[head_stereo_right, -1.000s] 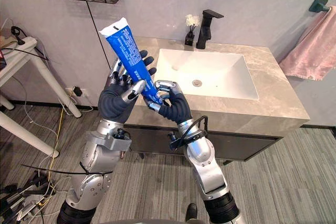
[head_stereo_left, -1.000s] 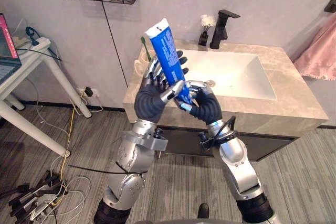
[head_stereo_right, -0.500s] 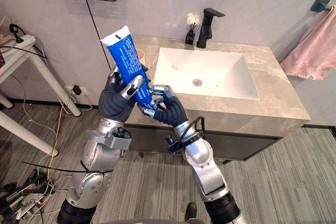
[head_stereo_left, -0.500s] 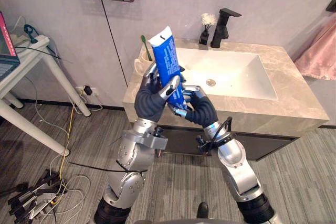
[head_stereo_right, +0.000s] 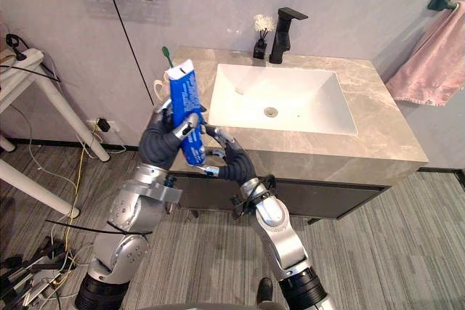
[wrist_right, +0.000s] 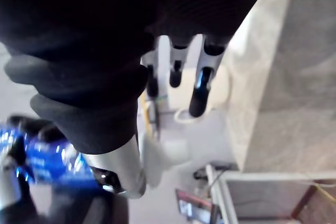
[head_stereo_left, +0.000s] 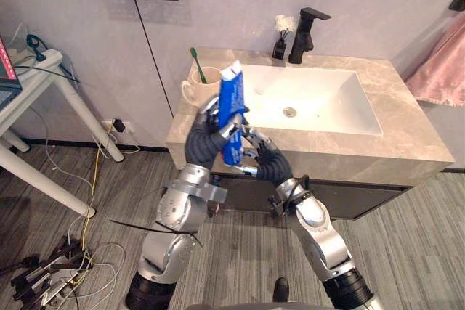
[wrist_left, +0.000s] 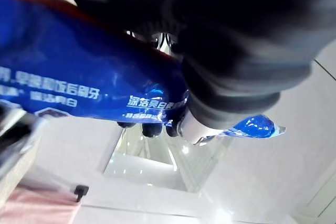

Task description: Organize washtable

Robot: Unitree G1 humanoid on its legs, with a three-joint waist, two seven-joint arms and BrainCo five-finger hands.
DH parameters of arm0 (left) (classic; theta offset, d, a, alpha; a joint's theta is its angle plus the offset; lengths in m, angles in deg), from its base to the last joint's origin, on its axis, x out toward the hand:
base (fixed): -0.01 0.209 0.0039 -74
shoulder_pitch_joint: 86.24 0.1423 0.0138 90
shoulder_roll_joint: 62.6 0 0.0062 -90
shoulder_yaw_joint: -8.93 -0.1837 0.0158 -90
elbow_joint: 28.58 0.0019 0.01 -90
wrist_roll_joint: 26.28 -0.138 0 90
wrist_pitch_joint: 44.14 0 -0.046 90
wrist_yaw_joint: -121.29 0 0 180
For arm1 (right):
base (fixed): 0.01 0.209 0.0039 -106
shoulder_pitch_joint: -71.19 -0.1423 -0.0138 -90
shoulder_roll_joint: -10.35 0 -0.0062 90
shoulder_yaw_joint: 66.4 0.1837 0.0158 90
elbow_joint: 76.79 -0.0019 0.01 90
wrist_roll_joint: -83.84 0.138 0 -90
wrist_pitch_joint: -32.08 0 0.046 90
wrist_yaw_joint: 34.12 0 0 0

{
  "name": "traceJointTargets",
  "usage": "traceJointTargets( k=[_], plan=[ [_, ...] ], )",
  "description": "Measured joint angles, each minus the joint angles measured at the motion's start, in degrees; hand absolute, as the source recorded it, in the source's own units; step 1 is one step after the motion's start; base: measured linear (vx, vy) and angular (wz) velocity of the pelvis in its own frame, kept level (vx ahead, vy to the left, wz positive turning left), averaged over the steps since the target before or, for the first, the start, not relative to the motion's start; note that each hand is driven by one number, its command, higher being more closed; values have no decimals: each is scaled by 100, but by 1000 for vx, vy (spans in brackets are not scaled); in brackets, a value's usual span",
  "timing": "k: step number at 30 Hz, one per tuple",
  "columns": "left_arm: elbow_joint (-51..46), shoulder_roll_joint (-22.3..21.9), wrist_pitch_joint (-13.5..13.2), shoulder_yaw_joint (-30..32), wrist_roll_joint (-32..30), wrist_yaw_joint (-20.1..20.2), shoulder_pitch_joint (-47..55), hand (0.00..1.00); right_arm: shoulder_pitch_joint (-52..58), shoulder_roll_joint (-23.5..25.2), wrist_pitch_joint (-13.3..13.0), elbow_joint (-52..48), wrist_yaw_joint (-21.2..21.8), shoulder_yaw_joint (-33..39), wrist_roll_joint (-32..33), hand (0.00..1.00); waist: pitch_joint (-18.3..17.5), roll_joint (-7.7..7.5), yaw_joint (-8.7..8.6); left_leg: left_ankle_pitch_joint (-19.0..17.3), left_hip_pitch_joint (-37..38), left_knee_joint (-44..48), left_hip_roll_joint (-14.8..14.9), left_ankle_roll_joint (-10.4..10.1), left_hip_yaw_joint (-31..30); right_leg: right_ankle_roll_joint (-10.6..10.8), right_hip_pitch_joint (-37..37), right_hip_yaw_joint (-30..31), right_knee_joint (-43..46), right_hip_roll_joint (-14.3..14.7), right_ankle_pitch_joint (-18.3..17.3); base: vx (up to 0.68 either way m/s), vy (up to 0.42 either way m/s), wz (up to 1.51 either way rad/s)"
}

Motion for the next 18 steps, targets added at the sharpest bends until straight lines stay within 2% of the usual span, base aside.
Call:
traceJointTargets(
  k=[3, 10, 11, 12, 13, 14, 16, 17, 18],
  plan=[
    [62, -13, 1, 385, -469, -96, -126, 100, 172, -5, 155, 106, 53, 103, 191, 0, 2, 2, -3, -39, 46, 7, 2, -2, 78, -17, -3, 70, 0, 13, 20, 4, 12, -15],
    [284, -335, 0, 797, -1427, -350, -724, 100, 349, 55, 197, 123, 78, 124, 493, 0, 9, 9, -11, -212, 123, 93, -8, 55, 255, -25, -27, 222, 86, 17, 68, -28, 21, -19],
    [334, -458, -1, 798, -1515, -373, -789, 100, 413, 21, 204, 124, 75, 130, 496, 0, 73, 100, 1, -217, 151, 84, 44, 66, 271, -42, -209, 216, 451, 59, 55, -25, 57, -27],
    [522, -594, 1, 819, -1604, -383, -934, 100, 456, -38, 220, 124, 68, 149, 496, 0, 313, 286, -7, -211, 386, 94, 138, 71, 287, -235, -574, 212, 1474, 91, -79, -40, 94, -24],
    [629, -605, 4, 819, -1633, -389, -989, 100, 463, -44, 246, 124, 67, 161, 496, 0, 402, 324, -22, -203, 511, 90, 148, 79, 299, -305, -690, 227, 1901, 77, -133, -41, 98, -18],
    [764, -600, 45, 827, -1699, -400, -1019, 100, 486, -35, 305, 124, 67, 177, 496, 0, 504, 316, -122, -203, 754, 83, 138, 80, 292, -371, -835, 282, 2598, 24, -189, -89, 84, -7],
    [854, -574, 54, 823, -1755, -427, -1021, 100, 608, -23, 302, 115, 78, 164, 496, 0, 529, 282, -214, -219, 953, 11, 117, 115, 187, -363, -895, 371, 3011, -64, -230, -58, 31, 8],
    [850, -551, 41, 825, -1765, -464, -1053, 100, 681, 8, 303, 116, 76, 173, 495, 0, 509, 195, -288, -262, 983, -6, 68, 245, 153, -341, -891, 373, 3009, -136, -388, 6, -10, 12],
    [850, -531, 28, 825, -1767, -486, -1057, 100, 716, 12, 304, 117, 78, 173, 494, 0, 492, 139, -279, -293, 959, 22, 43, 297, 152, -345, -876, 370, 2952, -160, -526, 0, 0, 0]
  ],
)
